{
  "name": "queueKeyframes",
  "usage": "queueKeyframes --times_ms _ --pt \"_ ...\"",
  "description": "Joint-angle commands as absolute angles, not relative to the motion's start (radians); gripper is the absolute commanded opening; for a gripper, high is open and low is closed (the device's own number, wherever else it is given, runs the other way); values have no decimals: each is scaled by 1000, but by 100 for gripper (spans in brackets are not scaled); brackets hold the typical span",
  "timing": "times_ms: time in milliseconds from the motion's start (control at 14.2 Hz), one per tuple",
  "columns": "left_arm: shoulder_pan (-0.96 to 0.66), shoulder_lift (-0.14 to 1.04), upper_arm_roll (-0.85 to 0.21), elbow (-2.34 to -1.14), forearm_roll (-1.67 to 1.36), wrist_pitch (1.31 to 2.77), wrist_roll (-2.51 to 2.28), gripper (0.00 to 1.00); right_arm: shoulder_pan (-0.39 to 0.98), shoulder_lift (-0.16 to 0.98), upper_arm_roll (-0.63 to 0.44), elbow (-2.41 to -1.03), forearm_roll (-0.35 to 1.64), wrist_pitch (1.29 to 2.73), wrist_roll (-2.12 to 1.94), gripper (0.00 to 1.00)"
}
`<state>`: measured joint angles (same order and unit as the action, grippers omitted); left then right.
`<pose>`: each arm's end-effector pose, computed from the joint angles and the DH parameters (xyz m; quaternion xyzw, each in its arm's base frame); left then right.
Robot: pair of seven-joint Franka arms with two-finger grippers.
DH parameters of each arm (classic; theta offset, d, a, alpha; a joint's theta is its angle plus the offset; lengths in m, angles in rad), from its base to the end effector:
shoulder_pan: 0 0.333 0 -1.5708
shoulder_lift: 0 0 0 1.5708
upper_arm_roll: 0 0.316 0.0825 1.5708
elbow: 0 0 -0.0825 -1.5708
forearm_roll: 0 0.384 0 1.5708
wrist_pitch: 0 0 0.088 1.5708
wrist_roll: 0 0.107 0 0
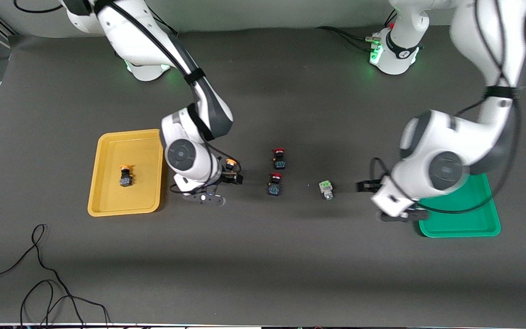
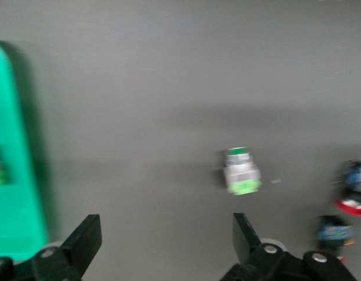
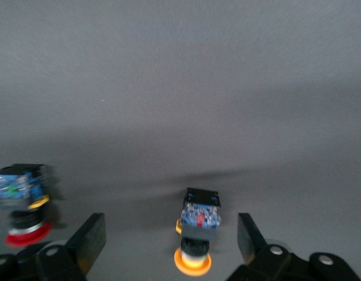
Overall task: Place green and yellow buttons in trays
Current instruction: 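Grasp the second orange button with the right gripper while the left grasps the green button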
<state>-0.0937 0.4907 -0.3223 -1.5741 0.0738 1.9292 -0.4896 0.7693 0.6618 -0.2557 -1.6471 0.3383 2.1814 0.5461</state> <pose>0.6267 -0.2406 0.3591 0.9970 0.0355 -0.0677 0.0138 0.5725 0.3590 0.2286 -0.9925 0.0982 0.0688 0.0223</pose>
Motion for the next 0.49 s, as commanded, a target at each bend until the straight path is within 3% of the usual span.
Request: queueKeyframes --times_ms 0,421 --pt "-175 518 -305 -1578 72 2021 -650 100 787 712 -270 -1631 360 2192 561 100" --pt "-242 689 -302 -1604 153 2184 -896 100 790 710 -268 -1735 450 2227 561 100"
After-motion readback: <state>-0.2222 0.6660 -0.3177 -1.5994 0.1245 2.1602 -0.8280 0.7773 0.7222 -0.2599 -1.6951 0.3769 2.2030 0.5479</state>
